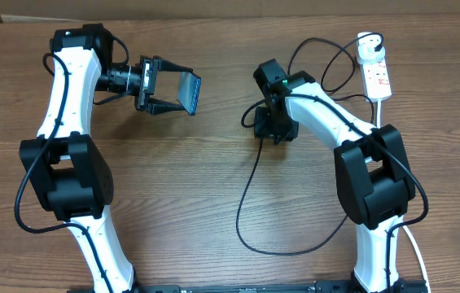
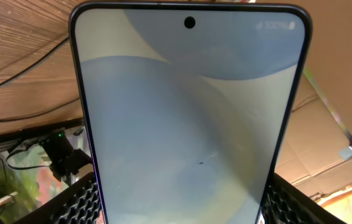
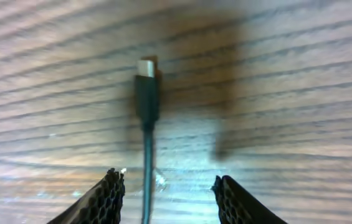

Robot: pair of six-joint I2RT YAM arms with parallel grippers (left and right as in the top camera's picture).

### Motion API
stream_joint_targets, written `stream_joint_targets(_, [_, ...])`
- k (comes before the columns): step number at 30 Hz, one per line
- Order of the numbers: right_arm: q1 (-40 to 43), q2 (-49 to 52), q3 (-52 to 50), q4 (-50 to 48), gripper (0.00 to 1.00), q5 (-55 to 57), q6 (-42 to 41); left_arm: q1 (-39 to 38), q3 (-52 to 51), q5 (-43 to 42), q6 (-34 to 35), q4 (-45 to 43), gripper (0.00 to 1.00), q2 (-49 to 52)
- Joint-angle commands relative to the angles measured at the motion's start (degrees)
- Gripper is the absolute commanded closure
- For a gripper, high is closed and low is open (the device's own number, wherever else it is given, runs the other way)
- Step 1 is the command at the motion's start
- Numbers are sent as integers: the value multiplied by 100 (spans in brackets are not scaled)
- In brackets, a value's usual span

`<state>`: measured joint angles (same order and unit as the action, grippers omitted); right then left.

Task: Plug charger to phone and switch on socket
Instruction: 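Raise the phone upright with the left gripper toward the center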

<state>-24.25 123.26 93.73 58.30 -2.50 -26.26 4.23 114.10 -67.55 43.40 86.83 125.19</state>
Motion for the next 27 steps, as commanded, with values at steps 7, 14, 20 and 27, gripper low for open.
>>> stream_joint_targets(7, [39,-979,962,538,46,87,116,-9,188,-704,380,485,68,17])
stream_joint_targets(14, [39,-1626,1029,678,44,-114,116,-9,188,-706,380,485,68,17])
stream_joint_targets(20, [37,-2059,1029,595,43,-855,328,-7,188,-586,380,334,67,17])
stream_joint_targets(27, [31,-2208,1029,326,43,-2341,863,-7,188,170,457,-90,69,17])
